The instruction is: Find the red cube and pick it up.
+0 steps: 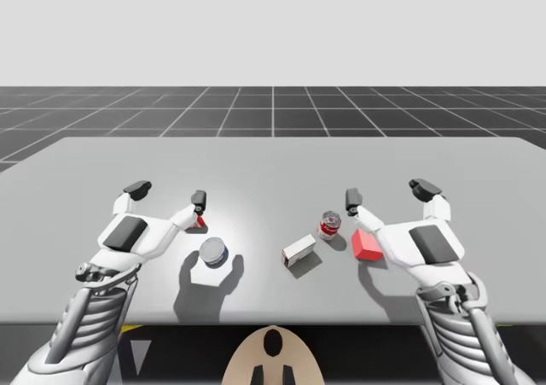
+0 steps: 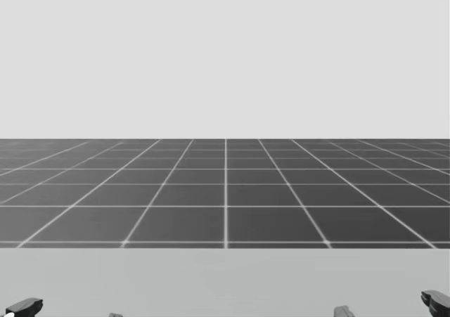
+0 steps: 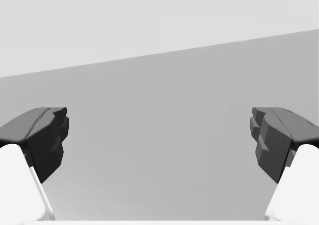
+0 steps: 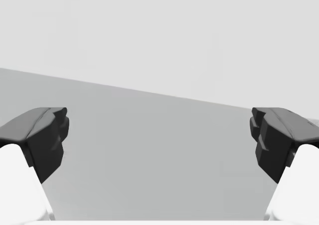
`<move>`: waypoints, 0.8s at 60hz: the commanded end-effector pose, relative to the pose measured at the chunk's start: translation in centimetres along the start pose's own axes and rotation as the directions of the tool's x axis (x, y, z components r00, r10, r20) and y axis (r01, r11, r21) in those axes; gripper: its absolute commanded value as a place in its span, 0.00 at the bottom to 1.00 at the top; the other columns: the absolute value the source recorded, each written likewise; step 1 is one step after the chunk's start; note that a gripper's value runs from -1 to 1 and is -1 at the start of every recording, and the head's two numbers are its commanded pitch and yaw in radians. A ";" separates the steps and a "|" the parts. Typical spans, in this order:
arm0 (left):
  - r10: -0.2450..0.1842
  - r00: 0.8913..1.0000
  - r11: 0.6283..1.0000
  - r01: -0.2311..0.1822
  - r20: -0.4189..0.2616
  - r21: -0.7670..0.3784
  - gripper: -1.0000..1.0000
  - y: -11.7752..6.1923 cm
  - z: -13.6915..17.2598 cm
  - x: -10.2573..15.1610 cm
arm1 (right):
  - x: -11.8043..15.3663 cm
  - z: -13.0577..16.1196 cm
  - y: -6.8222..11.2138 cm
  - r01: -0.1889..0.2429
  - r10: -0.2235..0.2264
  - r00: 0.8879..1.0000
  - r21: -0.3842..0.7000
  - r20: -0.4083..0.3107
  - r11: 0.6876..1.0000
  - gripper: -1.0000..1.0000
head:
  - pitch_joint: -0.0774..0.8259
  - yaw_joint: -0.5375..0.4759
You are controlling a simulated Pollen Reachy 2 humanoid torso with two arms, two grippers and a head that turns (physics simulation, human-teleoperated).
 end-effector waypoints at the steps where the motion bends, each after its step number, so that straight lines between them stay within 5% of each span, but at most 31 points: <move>1: 0.000 1.000 1.000 0.000 0.000 0.001 0.00 0.0 0.0 0.0 | 0.0 0.2 0.1 0.022 -0.022 1.000 -0.023 -0.004 0.999 0.00 | 0.09 0.53; 16: 0.002 1.000 1.000 -0.002 0.000 0.003 0.00 0.1 0.0 0.0 | 0.2 0.0 -0.1 0.031 -0.031 0.999 -0.015 -0.008 0.999 0.00 | 0.15 0.54; 48: -0.001 1.000 1.000 0.001 0.005 0.009 0.00 0.3 -0.1 0.0 | 0.1 -0.1 -0.1 0.028 -0.028 1.000 -0.024 -0.010 0.999 0.00 | 0.57 0.50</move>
